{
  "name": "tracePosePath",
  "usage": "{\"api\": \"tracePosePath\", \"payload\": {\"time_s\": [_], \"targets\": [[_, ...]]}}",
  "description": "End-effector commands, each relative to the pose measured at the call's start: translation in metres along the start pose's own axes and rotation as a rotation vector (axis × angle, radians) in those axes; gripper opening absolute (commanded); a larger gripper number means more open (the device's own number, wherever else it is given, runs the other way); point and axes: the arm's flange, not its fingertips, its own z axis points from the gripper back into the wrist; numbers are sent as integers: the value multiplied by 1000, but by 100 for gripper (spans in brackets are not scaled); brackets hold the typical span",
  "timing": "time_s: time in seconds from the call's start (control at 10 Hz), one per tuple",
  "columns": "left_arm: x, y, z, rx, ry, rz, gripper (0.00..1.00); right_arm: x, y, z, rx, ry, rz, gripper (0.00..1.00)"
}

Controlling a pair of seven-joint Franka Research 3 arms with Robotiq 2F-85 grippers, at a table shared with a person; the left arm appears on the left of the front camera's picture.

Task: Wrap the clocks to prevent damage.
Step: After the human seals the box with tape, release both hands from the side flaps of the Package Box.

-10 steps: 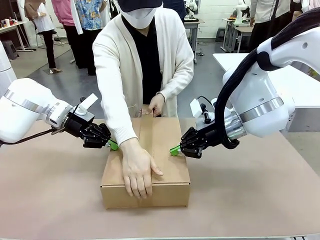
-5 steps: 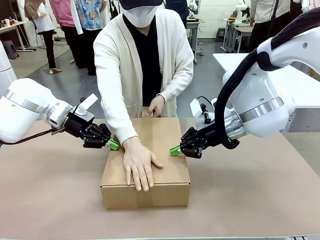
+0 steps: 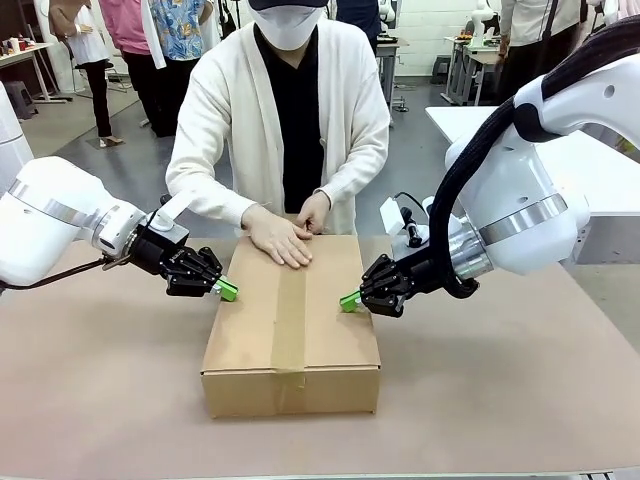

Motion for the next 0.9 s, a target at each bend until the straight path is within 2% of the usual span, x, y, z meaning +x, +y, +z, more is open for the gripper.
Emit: {"api": "tracePosePath", "payload": {"time_s": [0.0,0.8], "targets": [[-4,0,-3,10,-2,-2,0,-3,0,-3,1,7,-5,1],[-4,0,-3,10,-2,-2,0,-3,0,-3,1,7,-5,1]]}}
